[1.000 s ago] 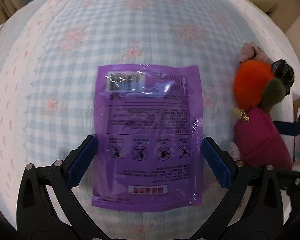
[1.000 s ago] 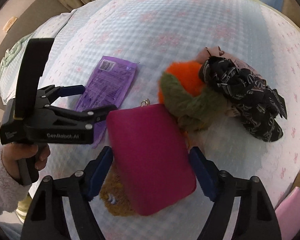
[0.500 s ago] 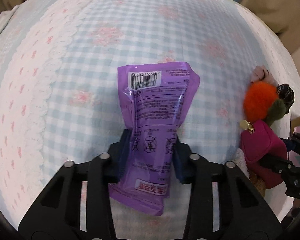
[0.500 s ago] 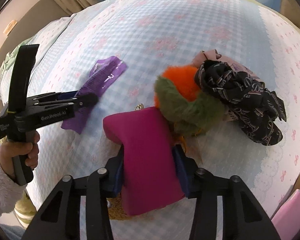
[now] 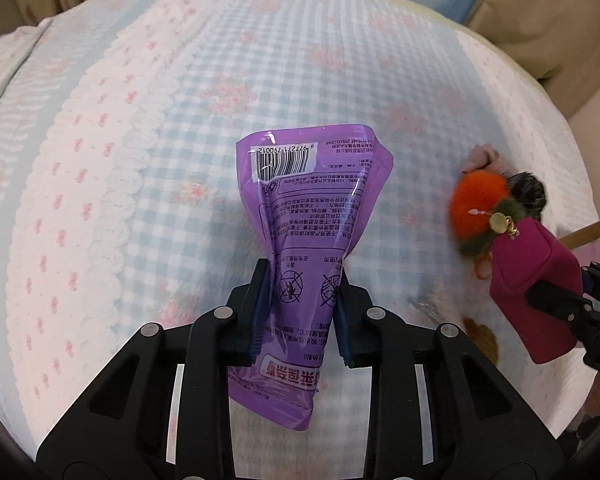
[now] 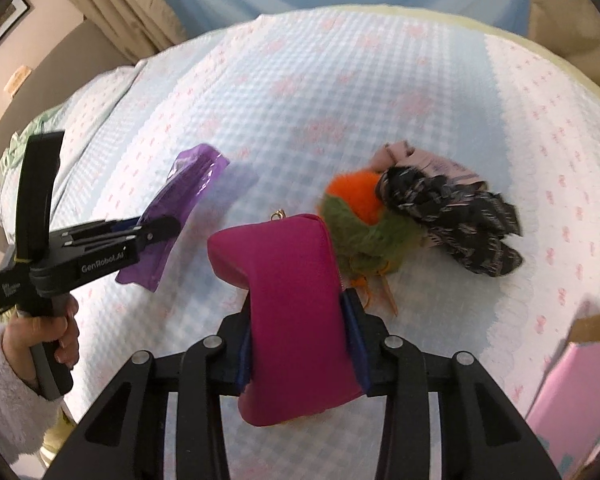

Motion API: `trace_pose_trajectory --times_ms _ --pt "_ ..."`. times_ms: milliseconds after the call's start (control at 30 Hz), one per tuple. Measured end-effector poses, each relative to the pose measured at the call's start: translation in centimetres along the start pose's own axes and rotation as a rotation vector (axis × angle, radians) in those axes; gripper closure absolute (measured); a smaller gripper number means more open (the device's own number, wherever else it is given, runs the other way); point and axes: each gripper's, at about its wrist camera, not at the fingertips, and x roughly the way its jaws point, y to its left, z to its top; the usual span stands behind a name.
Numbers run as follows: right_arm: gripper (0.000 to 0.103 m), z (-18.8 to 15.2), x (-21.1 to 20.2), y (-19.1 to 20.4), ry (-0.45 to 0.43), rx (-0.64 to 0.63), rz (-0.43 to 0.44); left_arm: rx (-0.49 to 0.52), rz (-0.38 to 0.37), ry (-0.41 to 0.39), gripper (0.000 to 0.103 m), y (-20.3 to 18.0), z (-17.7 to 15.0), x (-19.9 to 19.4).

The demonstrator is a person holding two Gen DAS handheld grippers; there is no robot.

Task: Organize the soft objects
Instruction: 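Carry the purple packet and magenta pouch into the box and release both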

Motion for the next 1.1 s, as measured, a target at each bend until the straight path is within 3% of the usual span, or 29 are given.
trace_pose_trajectory --times_ms 167,567,767,1100 --pt "0.067 -0.4 -3.8 0.8 -0.049 0.043 -0.023 0.016 -0.01 -0.073 0.078 0.0 -0.1 -5.9" --pt "0.067 -2.7 -20.8 4.3 -0.229 0.2 -0.109 0.075 -0.025 -0.212 0.078 -4.5 -0.6 -21.3" --pt "0.067 -4.1 -27.2 3.8 -0.306 0.262 -0.161 0.13 -0.054 -0.235 0.077 -10.5 -1.9 -25.8" --pt "0.067 -9.2 -36.3 -3.8 -0.366 0.306 -0.194 0.164 -0.109 -0.297 0.077 -24.2 -4.3 -30.4"
